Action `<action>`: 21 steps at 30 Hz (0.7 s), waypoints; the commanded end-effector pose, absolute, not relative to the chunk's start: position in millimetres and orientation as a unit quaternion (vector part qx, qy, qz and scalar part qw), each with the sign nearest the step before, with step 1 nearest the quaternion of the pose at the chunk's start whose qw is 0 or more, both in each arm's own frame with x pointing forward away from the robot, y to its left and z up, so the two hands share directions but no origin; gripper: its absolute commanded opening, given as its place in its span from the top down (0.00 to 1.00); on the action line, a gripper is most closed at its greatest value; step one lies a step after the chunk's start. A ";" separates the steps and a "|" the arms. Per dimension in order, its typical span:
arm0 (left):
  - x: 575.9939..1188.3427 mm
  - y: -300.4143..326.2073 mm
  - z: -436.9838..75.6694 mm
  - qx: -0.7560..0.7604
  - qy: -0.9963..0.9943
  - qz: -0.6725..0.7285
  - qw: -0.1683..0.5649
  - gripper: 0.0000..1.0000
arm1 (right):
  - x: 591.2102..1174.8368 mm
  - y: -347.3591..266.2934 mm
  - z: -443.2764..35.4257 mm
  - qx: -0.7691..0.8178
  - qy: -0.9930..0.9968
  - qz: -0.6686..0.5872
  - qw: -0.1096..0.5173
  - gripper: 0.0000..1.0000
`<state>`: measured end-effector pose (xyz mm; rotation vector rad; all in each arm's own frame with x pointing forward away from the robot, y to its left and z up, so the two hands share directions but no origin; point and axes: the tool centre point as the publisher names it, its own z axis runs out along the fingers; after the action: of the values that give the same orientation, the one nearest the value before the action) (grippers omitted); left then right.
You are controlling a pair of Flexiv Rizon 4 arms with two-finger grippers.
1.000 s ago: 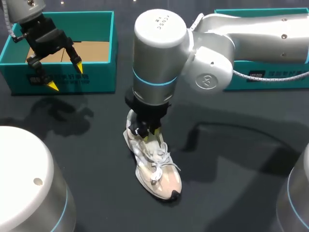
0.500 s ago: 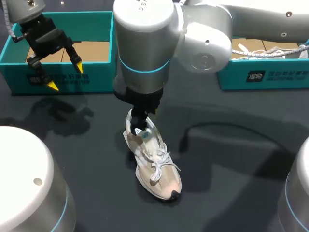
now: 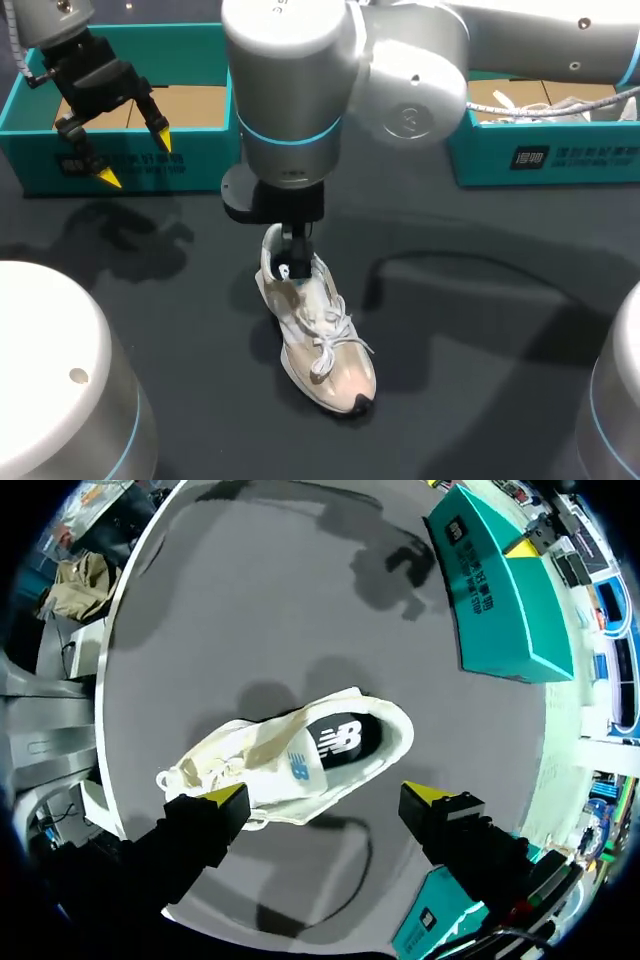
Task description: Take the shoe out of the shoebox, open the shoe tongue, remove and reinsert the insole, then place the shoe into the shoebox
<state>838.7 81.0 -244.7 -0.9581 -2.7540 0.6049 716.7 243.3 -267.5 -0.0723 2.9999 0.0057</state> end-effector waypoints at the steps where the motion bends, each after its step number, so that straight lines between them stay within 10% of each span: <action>1: 838.7 81.4 -244.5 -0.321 -0.922 0.201 0.082 0.00 | 722.4 252.4 -270.0 -0.070 0.993 0.006 0.092 0.00; 21: 838.7 81.4 -244.5 -0.321 -0.922 0.201 0.082 0.00 | 771.1 267.6 -298.0 -0.196 0.976 0.034 0.085 0.00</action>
<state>838.7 81.0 -244.7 -0.9582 -2.7540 0.6049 761.0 267.5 -288.7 -0.5697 2.8956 0.0793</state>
